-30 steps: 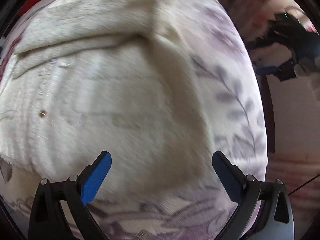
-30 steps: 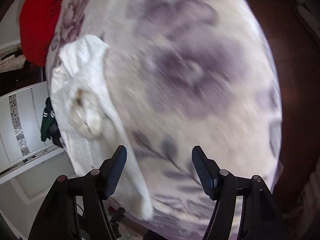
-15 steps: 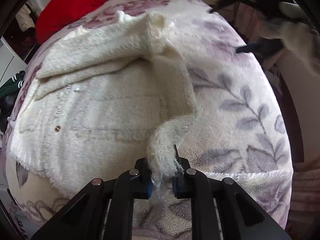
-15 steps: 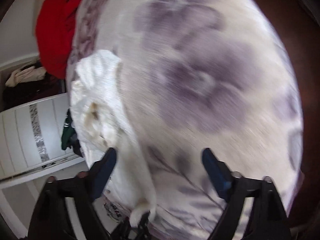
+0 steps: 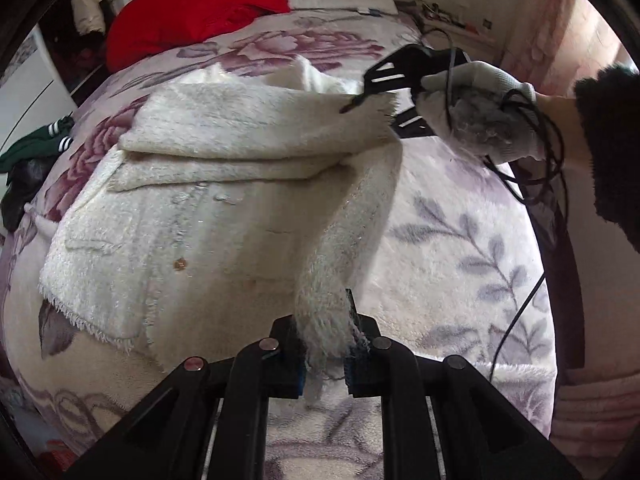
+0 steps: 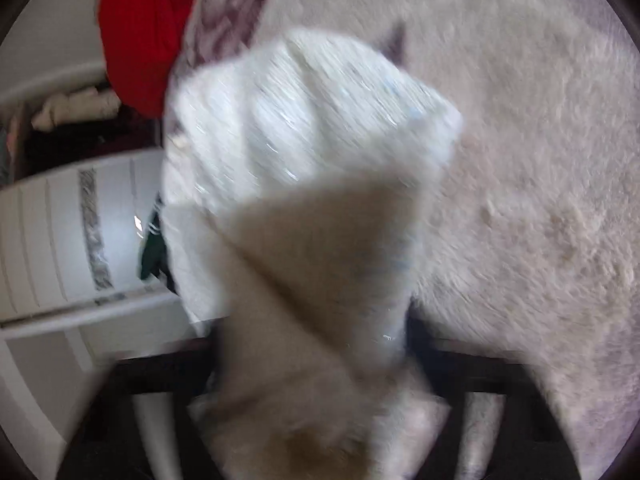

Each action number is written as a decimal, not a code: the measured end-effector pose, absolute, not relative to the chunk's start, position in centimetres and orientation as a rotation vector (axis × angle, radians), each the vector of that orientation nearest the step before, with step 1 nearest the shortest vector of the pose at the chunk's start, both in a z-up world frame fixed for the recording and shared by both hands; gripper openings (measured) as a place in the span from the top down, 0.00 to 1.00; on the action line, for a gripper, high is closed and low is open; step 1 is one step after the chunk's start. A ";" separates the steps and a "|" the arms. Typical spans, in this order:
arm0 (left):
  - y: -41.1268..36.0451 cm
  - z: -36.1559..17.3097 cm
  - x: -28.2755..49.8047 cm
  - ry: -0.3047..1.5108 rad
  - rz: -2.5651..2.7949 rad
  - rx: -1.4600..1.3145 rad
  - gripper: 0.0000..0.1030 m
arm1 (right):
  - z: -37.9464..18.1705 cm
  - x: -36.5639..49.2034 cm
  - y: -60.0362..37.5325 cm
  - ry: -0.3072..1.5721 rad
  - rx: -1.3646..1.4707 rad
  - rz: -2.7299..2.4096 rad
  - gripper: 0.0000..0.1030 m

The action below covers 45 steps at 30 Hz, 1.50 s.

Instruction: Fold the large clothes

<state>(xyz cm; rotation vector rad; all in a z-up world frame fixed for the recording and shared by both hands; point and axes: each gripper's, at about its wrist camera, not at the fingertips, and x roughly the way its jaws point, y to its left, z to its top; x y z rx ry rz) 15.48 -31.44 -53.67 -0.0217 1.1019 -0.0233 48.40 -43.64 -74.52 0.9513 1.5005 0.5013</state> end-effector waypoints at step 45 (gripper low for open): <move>12.5 -53.5 33.3 1.169 -0.082 -0.653 0.41 | -57.5 50.8 -18.5 1.423 0.538 0.077 0.26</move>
